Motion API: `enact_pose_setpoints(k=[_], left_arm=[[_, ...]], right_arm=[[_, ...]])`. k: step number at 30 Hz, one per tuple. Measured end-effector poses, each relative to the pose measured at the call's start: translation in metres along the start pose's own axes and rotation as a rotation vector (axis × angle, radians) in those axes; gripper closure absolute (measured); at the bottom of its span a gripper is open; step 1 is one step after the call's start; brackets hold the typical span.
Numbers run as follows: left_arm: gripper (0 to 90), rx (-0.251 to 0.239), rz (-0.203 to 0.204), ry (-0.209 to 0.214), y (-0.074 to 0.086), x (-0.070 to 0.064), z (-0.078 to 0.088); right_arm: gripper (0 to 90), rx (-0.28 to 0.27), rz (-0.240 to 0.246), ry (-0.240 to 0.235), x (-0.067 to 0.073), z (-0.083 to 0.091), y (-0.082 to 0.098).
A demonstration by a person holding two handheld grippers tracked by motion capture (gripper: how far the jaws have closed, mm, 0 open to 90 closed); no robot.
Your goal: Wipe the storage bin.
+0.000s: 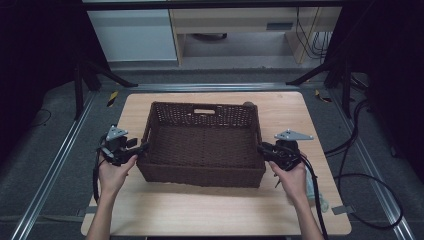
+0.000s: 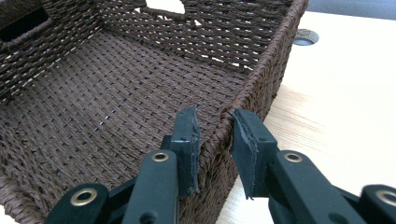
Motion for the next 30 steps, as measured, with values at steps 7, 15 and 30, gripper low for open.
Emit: enact_pose_setpoints(k=[7, 15, 30], left_arm=[[59.8, 0.060, -0.011, -0.013, 0.010, -0.004, -0.008], [74.3, 0.077, 0.000, -0.029, 0.015, -0.003, -0.013], [71.0, 0.047, 0.003, -0.061, 0.008, 0.010, -0.021]], right_arm=[[69.8, 0.004, 0.010, 0.004, 0.004, 0.007, 0.004], [60.5, 0.004, 0.010, -0.016, 0.004, 0.011, 0.000], [59.6, -0.007, -0.037, -0.008, -0.006, -0.012, -0.007]])
Point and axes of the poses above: each handheld gripper's, and its own axes: z roughly backward along the jaws, y roughly out of its underside, x roughly to its left, the point moved 5 cm from there along -z, roughly forward along the jaws, and after that the axes turned 9 degrees about y, right-handed, at the moved point
